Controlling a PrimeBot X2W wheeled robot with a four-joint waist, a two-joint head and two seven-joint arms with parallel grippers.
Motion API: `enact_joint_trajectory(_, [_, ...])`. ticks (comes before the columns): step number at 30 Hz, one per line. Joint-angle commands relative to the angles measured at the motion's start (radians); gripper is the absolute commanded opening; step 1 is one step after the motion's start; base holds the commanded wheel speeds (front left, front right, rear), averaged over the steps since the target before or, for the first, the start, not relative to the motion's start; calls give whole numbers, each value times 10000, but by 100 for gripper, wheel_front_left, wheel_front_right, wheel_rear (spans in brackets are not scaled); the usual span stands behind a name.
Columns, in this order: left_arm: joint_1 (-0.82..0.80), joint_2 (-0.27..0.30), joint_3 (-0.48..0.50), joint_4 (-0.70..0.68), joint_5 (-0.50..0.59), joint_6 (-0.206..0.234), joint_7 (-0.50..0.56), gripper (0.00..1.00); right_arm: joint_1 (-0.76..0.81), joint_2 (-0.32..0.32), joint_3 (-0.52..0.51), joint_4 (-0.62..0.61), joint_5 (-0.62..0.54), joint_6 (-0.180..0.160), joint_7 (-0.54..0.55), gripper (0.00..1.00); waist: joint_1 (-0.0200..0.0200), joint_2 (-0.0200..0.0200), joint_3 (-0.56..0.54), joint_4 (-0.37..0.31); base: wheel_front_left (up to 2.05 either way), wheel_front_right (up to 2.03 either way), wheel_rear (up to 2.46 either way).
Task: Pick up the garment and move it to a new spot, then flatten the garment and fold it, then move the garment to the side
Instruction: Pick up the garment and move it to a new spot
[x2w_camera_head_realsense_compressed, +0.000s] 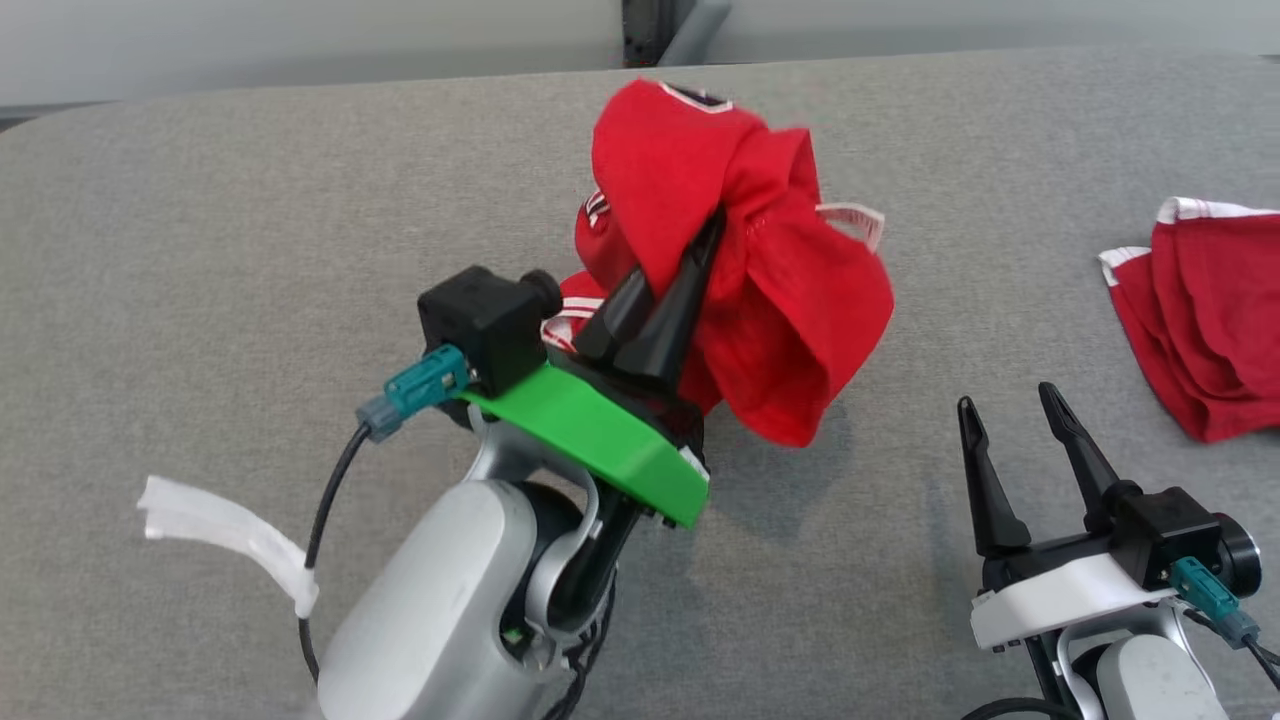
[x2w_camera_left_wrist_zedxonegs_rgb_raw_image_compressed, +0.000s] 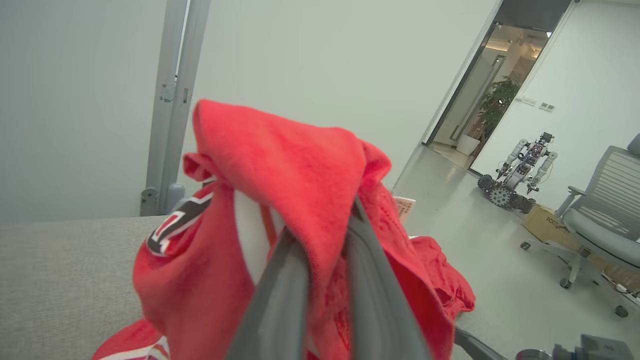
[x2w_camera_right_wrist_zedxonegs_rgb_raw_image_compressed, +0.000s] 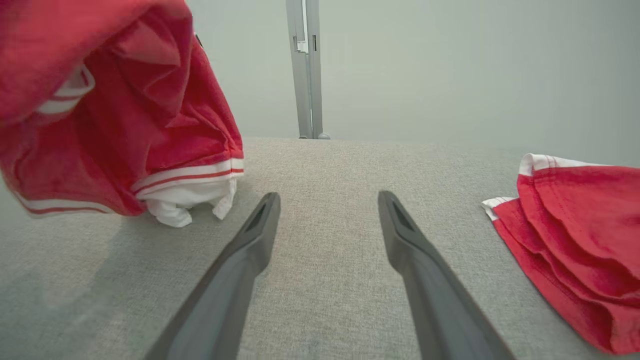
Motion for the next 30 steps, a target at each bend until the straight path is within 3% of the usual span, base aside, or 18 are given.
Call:
enact_joint_trajectory(1, [475,31,9,-278,-276,235,112,0,67,49,-35,31,22,-16,-31,100,1,0,-194,-648,0,0,0])
enact_joint_trajectory(5, [985,194,-113,557,-258,638,363,0,162,184,-80,75,49,-15,-31,100,1,0,-179,-948,0,0,0])
enact_joint_trajectory(9, [979,280,-170,2079,-197,636,366,0,114,250,69,142,75,-16,-31,100,1,0,-158,-1162,0,0,0])
enact_joint_trajectory(17, [319,149,-374,5726,-83,-230,-859,3,91,338,-29,268,153,-15,-31,100,1,0,-255,-1473,0,0,0])
enact_joint_trajectory(18, [226,123,-398,6052,-63,-287,-1022,22,106,341,-110,272,155,-15,-31,100,1,0,-284,-1481,0,0,0])
enact_joint_trajectory(20, [145,83,-384,6449,-117,-312,-1382,100,146,347,-239,272,135,-15,-31,100,1,0,-382,-1476,0,0,0])
enact_joint_trajectory(25, [469,165,-627,6317,211,6,-1897,100,306,361,-488,176,-14,-15,-31,100,1,0,-717,-1369,0,0,0])
enact_joint_trajectory(30, [1589,1006,-349,4327,382,756,-2281,100,633,362,-891,-95,-44,-15,-31,100,1,0,-1039,-1126,0,0,0])
